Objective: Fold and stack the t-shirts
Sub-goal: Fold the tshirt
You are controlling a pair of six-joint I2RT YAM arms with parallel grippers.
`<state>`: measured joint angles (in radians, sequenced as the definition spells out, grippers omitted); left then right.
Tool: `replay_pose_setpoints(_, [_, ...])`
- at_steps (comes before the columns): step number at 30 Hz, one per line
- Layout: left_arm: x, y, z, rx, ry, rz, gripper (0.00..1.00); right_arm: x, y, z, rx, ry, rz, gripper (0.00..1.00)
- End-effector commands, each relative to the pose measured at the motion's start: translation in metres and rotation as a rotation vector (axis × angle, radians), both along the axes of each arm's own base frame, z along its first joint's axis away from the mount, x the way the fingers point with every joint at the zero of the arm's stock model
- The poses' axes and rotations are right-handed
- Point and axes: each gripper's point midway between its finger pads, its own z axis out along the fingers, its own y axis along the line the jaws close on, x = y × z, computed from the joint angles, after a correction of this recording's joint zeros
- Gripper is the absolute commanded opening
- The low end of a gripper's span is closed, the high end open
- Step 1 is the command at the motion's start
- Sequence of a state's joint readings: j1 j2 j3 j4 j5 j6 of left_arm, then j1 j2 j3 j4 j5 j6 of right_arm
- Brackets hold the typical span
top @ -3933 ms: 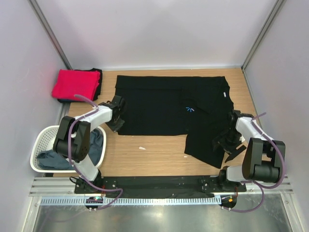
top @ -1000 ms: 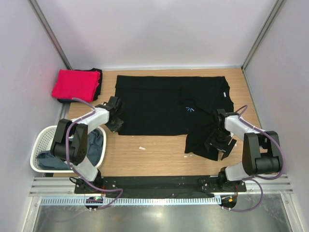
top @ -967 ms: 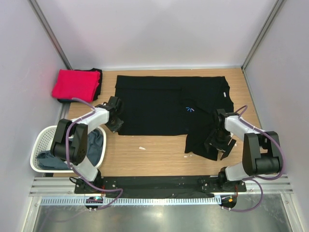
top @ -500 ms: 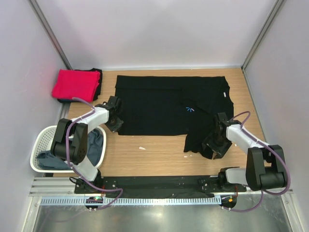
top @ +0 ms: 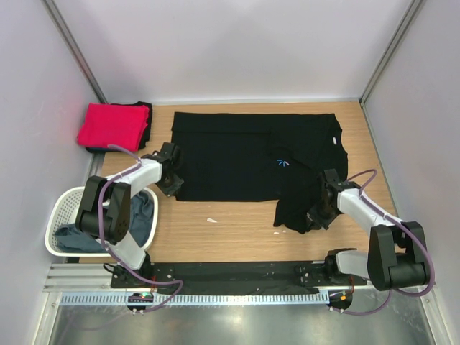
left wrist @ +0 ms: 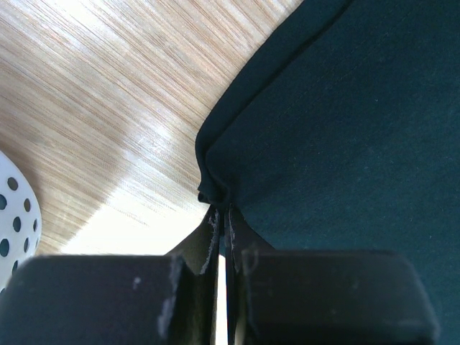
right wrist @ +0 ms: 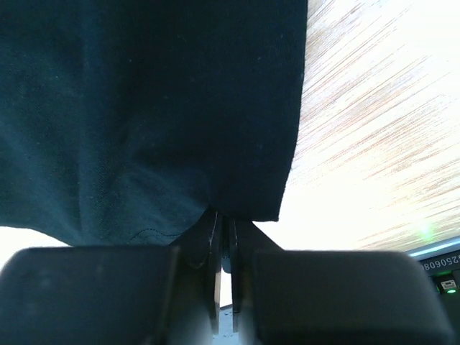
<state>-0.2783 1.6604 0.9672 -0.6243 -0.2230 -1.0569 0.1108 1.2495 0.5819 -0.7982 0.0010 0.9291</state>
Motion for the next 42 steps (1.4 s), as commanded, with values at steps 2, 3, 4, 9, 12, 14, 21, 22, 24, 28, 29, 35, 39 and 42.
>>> replay_pose_setpoints(2, [-0.003, 0.000, 0.006, 0.001, 0.027, -0.019, 0.00, 0.013, -0.007, 0.001, -0.050, -0.049, -0.033, 0.03])
replay_pose_setpoints(3, [-0.001, 0.002, 0.011, 0.012, 0.017, -0.022, 0.00, 0.015, -0.008, 0.006, -0.056, -0.058, -0.032, 0.01])
replay_pose_setpoints(4, [0.002, 0.003, 0.017, 0.019, 0.005, -0.021, 0.00, 0.017, -0.009, 0.012, -0.062, -0.061, -0.030, 0.01])
replay_pose_setpoints(9, [0.011, 0.008, 0.055, 0.048, -0.035, -0.021, 0.00, 0.024, -0.010, 0.051, -0.073, -0.042, -0.009, 0.01])
replay_pose_setpoints(12, [0.010, 0.008, 0.069, 0.049, -0.035, -0.010, 0.00, 0.022, -0.010, 0.074, -0.075, -0.031, -0.007, 0.01])
replay_pose_setpoints(14, [0.007, 0.010, 0.075, 0.054, -0.031, 0.000, 0.00, 0.024, -0.012, 0.095, -0.084, -0.065, -0.014, 0.01])
replay_pose_setpoints(21, [0.001, 0.022, 0.098, 0.104, -0.025, 0.080, 0.00, 0.039, -0.029, 0.149, -0.157, -0.151, -0.072, 0.01])
replay_pose_setpoints(22, [-0.002, 0.023, 0.099, 0.111, -0.008, 0.093, 0.00, 0.041, -0.032, 0.155, -0.165, -0.161, -0.081, 0.01])
replay_pose_setpoints(24, [-0.006, 0.026, 0.099, 0.121, 0.014, 0.107, 0.00, 0.049, -0.039, 0.171, -0.190, -0.191, -0.099, 0.01])
replay_pose_setpoints(28, [-0.013, 0.028, 0.091, 0.139, 0.068, 0.127, 0.00, 0.063, -0.053, 0.189, -0.193, -0.228, -0.134, 0.01])
replay_pose_setpoints(29, [-0.015, 0.028, 0.086, 0.140, 0.082, 0.130, 0.00, 0.067, -0.059, 0.190, -0.198, -0.235, -0.136, 0.01])
replay_pose_setpoints(35, [-0.011, 0.027, 0.073, 0.146, 0.094, 0.128, 0.00, 0.087, -0.066, 0.188, -0.173, -0.226, -0.115, 0.01])
replay_pose_setpoints(39, [-0.019, 0.031, 0.061, 0.170, 0.121, 0.127, 0.00, 0.087, -0.068, 0.176, -0.163, -0.190, -0.100, 0.01])
replay_pose_setpoints(42, [-0.023, 0.033, 0.053, 0.182, 0.151, 0.119, 0.00, 0.089, -0.067, 0.168, -0.142, -0.173, -0.092, 0.01])
